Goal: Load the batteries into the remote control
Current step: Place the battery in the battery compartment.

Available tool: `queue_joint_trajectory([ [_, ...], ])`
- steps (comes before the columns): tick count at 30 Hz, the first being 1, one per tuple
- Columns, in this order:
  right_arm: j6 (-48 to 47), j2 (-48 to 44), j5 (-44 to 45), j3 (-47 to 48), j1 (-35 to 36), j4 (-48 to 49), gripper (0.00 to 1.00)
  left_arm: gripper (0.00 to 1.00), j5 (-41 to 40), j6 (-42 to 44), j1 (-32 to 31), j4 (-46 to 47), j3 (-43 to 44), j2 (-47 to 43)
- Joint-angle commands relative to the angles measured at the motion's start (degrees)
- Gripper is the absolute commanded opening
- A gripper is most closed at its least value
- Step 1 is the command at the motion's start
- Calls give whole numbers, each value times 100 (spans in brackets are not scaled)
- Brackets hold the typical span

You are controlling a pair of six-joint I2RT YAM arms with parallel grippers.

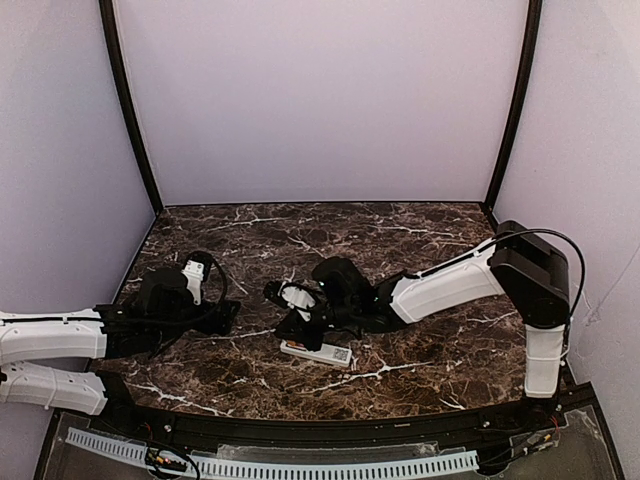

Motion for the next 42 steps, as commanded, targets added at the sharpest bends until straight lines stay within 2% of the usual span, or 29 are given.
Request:
queue_joint_trajectory([
  [1, 99, 84, 135, -155, 60, 386, 0, 98, -23, -24, 23, -77, -82, -52],
  [24, -24, 119, 305, -425, 64, 359, 2, 99, 24, -51, 27, 6, -84, 26],
  [32, -8, 19, 364, -500, 95, 279, 23, 99, 40, -22, 23, 20, -63, 100],
  [38, 13, -211, 408, -503, 120, 202, 33, 99, 128, -43, 29, -18, -20, 138],
  [42, 10, -560, 512, -499, 105, 76, 41, 98, 641, 45, 34, -68, 119, 311],
])
